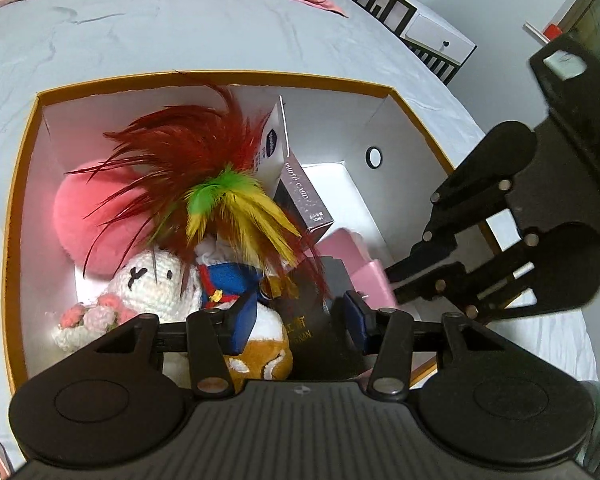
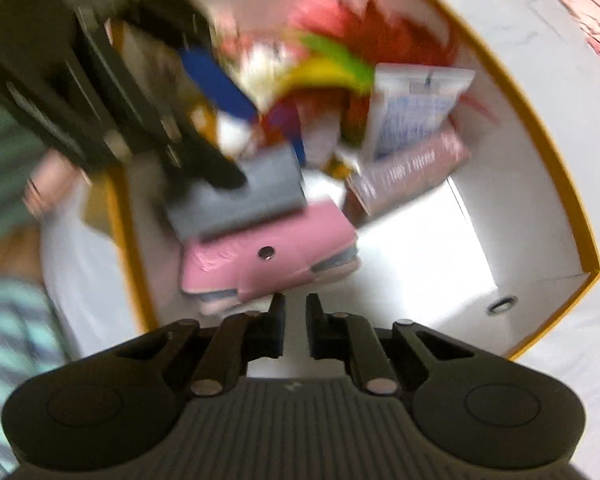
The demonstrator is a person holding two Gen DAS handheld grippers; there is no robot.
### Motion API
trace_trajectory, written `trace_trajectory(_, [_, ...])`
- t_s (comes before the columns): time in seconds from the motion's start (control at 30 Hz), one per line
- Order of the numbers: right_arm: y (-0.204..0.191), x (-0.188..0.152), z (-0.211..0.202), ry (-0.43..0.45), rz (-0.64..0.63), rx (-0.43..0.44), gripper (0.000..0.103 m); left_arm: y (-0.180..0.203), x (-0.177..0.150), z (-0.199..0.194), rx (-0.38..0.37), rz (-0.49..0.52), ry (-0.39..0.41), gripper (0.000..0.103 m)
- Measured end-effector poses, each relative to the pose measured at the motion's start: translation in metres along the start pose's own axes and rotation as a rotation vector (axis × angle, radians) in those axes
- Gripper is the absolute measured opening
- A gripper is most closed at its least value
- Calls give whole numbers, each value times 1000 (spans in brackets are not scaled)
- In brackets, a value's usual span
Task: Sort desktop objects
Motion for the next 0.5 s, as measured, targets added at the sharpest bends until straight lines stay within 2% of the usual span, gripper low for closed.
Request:
trace_trajectory(0.1, [-8, 9, -5, 34, 11, -12, 13, -4, 0, -6, 13, -16, 14, 51])
trace_trajectory(0.2, [-15, 14, -10, 39, 0, -40, 13, -10, -1, -12, -13, -59, 28, 51])
trace_trajectory(0.23, [-22, 1, -14, 40, -13, -41, 13, -11, -1, -13, -28, -73, 30, 51])
trace_trajectory(0.37, [-36, -8, -12, -19, -75, -95, 15, -9, -2, -12, -52, -76, 21, 51])
trace_trajectory(0.5, [-31, 8, 9, -47, -90, -100, 15, -5, -4, -5, -52, -67, 0, 49])
Point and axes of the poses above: each gripper's, at about its wrist camera, not at the fingertips, and z roughly the way its jaws point, y to its right, x to its top, the point moved 4 cm from there along z, roughly the way its jaws point, and after that the axes turned 10 degrees about -x, right-handed, at the moved point
